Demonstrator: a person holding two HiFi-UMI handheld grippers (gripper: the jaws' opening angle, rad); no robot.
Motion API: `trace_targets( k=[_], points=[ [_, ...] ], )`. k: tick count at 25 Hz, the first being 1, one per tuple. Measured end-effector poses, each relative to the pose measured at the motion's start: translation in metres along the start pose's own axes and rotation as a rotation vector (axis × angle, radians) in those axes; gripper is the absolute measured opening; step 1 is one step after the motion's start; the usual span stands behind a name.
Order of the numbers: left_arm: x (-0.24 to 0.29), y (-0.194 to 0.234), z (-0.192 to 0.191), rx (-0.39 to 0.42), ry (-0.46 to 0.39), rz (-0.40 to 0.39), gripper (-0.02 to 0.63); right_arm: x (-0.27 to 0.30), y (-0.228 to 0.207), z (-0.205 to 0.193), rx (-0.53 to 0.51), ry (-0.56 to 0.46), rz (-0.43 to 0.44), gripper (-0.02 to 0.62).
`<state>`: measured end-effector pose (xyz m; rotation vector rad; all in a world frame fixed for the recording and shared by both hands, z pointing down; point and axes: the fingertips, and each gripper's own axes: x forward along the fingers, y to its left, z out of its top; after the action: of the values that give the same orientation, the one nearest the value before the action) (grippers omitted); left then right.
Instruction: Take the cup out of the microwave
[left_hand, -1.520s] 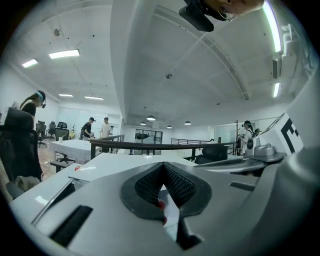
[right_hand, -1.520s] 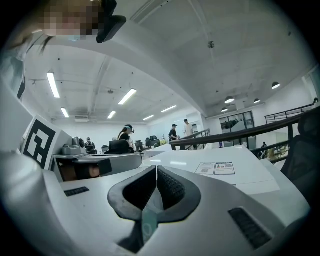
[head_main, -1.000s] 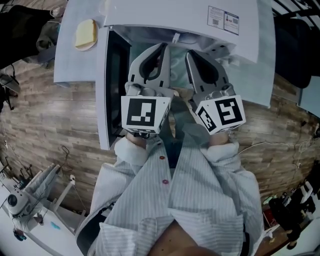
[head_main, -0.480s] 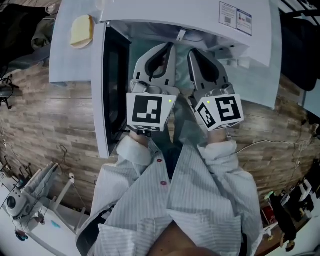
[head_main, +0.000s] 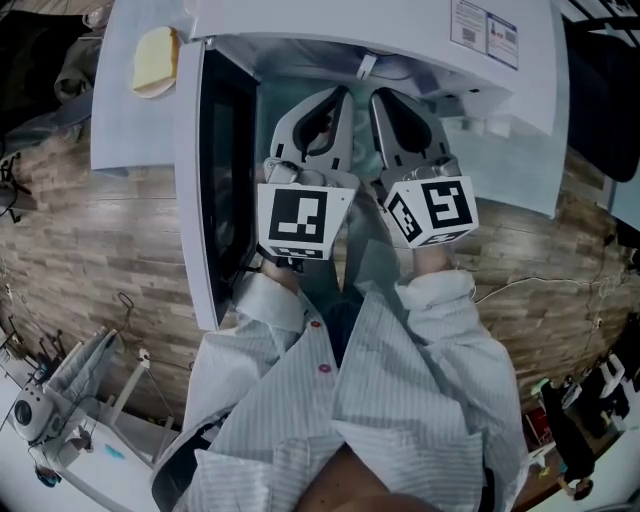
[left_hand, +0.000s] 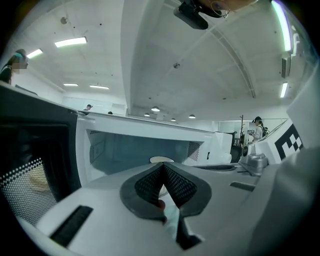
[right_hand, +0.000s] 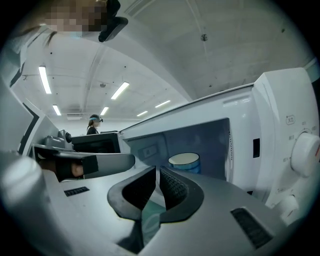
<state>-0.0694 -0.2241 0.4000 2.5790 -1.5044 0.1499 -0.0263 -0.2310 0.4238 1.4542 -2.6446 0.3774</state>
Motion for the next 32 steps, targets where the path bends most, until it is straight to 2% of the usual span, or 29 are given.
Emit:
trace_targets(
  k=[9,10,12,17,32],
  points=[
    [0.006,0.012,-0.011,0.012,0.014,0.012,0.008,0.019,-0.007,-0.019,0.019,0.020,-0.002,0.040],
    [0.006,0.013,-0.011,0.014,0.015,0.012,0.008,0.022,-0.007,-0.022,0.024,0.026,-0.001,0.047],
    [0.007,0.014,-0.012,0.015,0.018,0.011,0.008,0.026,-0.007,-0.028,0.031,0.040,0.003,0.118],
    [0.007,0.013,-0.015,0.021,0.027,-0.004,0.008,0.036,-0.009,-0.037,0.023,0.055,-0.003,0.143],
    [0.005,0.021,-0.021,0.023,0.045,-0.009,0.008,0.063,-0.015,-0.050,0.046,0.065,-0.027,0.146]
  ],
)
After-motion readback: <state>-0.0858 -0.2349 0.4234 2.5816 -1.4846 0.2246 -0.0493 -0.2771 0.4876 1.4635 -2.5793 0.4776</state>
